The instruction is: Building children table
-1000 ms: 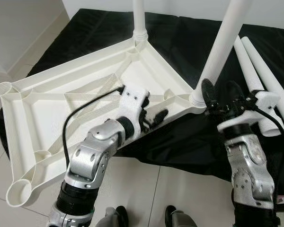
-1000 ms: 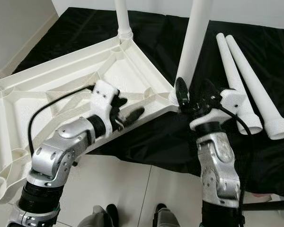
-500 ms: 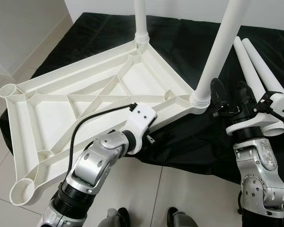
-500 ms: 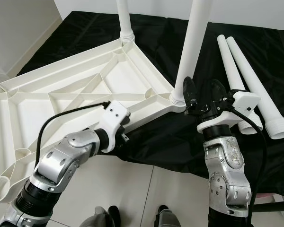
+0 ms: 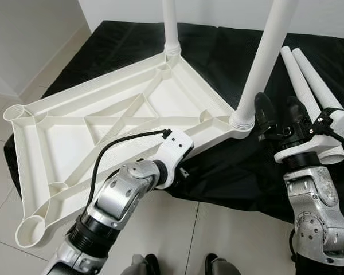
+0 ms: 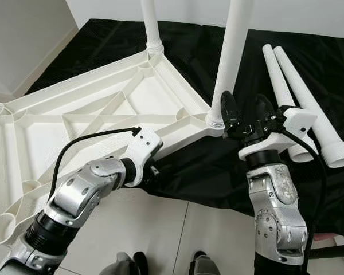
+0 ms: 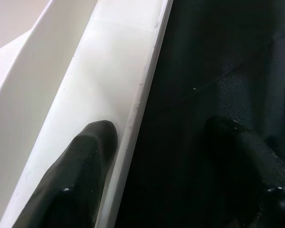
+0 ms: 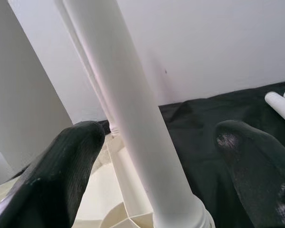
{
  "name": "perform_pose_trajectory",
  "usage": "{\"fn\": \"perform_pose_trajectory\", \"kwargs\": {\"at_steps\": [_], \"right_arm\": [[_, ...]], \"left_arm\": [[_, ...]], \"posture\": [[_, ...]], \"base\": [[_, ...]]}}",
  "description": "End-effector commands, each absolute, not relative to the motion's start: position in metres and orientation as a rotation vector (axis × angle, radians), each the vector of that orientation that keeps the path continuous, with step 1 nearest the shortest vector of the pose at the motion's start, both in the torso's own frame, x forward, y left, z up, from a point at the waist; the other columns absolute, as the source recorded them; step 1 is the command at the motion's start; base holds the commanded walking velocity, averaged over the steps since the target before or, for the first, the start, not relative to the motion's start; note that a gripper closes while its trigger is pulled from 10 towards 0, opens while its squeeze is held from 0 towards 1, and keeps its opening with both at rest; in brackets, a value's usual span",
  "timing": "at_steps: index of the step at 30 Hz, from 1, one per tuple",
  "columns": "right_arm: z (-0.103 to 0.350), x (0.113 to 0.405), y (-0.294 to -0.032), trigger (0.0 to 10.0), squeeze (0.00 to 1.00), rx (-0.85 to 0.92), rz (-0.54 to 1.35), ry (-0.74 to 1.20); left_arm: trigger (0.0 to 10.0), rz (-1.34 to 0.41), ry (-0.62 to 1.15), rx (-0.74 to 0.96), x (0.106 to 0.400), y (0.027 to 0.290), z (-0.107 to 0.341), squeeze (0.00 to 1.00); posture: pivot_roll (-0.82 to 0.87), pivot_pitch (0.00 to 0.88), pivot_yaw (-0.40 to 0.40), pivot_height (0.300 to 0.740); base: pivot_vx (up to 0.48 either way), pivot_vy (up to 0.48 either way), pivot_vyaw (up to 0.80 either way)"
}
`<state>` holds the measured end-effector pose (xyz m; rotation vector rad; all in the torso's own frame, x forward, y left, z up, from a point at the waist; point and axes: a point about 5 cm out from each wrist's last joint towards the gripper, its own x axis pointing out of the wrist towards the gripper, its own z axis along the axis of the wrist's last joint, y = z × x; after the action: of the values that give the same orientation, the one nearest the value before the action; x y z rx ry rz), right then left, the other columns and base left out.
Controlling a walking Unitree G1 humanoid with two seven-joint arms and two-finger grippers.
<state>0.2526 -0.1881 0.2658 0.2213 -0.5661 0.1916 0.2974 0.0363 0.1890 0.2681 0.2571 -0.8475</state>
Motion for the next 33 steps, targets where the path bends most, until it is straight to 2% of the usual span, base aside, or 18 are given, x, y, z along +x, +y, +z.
{"fn": "perform_pose_trajectory", "kwargs": {"at_steps": [1,11,12,13,33], "right_arm": [[0.266,0.249,-0.19,10.0,0.0,0.225,0.19,-0.567],[0.269,0.249,-0.192,10.0,0.0,0.217,0.193,-0.567],[0.27,0.25,-0.192,10.0,0.0,0.217,0.193,-0.568],[0.27,0.249,-0.192,10.0,0.0,0.215,0.192,-0.569],[0.274,0.245,-0.192,10.0,0.0,0.219,0.174,-0.575]], "left_arm": [[10.0,-0.845,0.328,0.267,0.298,0.041,0.177,0.0],[10.0,-0.831,0.396,0.299,0.307,0.046,0.164,0.0],[9.4,-0.809,0.397,0.329,0.311,0.048,0.163,0.0],[0.0,-0.781,0.391,0.331,0.317,0.05,0.162,0.0],[0.0,-0.693,0.299,0.343,0.363,0.045,0.19,0.0]], "posture": [[-0.16,0.184,0.128,0.74],[-0.16,0.181,0.129,0.74],[-0.16,0.184,0.128,0.74],[-0.17,0.187,0.129,0.74],[-0.16,0.225,0.147,0.74]], "base": [[0.0,0.0,0.0],[0.0,0.0,0.0],[0.0,0.0,0.0],[0.0,0.0,0.0],[0.0,0.0,0.0]]}}
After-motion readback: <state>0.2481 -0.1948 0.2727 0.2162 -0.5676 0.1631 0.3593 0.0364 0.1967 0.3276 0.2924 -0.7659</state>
